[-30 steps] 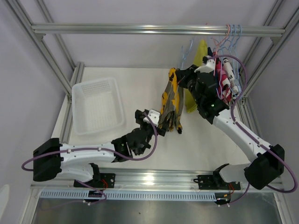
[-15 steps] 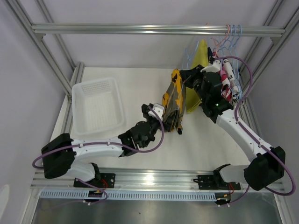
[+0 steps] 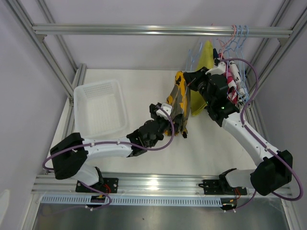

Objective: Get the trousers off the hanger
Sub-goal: Move the hanger to the clothesline, then remove the trousers from the hanger.

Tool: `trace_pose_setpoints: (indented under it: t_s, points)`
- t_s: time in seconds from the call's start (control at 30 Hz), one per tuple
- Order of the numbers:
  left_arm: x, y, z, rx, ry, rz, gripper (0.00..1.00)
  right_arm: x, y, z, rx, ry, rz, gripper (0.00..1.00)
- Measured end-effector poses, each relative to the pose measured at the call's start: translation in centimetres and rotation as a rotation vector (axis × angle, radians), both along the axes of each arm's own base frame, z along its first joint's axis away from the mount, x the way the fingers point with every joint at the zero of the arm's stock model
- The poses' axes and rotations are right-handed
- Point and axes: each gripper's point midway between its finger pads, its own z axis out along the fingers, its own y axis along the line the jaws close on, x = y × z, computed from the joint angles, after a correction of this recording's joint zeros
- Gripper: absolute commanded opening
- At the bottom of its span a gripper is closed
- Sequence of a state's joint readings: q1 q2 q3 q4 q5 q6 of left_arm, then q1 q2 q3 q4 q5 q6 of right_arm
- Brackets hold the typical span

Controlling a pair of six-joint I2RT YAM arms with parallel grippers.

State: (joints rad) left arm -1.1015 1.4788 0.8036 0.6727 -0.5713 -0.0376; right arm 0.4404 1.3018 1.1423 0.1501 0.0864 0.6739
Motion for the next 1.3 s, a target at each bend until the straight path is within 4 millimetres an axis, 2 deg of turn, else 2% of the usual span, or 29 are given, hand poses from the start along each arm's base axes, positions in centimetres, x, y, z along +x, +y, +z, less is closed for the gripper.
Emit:
trace_pose_setpoints:
  t_s: [0.23,0.6,0.93,1.03,1.07,1.13,1.17,1.23,1.27,1.3]
  points:
    - [1.1,0.3,-0.9,0.018,0.01,0.024,0.99,0.0,0.0,-0.5,0.005,0.002,0.01,0.0]
    - [2.4,0.3,-0.9,-0.011,0.02,0.03,0.99,0.0,0.3,-0.9,0.024,-0.006,0.03,0.0]
    - [3.0,-1.6,-1.1,-0.075,0.059,0.005,0.99,-0.1,0.4,-0.8,0.041,-0.004,0.042,0.0]
    - [3.1,-2.1,-1.4,-0.087,0.073,-0.001,0.92,0.0,0.2,-0.9,0.043,0.0,0.037,0.0]
    - [3.1,-2.2,-1.5,-0.089,0.075,-0.001,0.82,0.0,0.2,-1.0,0.045,0.002,0.039,0.0]
    - [3.1,-2.5,-1.7,-0.1,0.082,-0.005,0.71,0.0,0.1,-1.1,0.054,0.006,0.046,0.0]
    - [3.1,-2.6,-1.8,-0.106,0.082,-0.007,0.54,0.0,0.1,-1.1,0.061,0.008,0.049,0.0]
    - [3.1,-2.9,-1.9,-0.12,0.085,-0.012,0.4,0.0,0.2,-1.0,0.077,0.008,0.057,0.0]
    - [3.0,-3.1,-1.9,-0.124,0.085,-0.016,0.28,-0.1,0.2,-1.0,0.086,0.009,0.062,0.0]
    - [3.0,-3.2,-2.0,-0.128,0.084,-0.019,0.22,-0.2,0.3,-1.2,0.094,0.012,0.068,0.0]
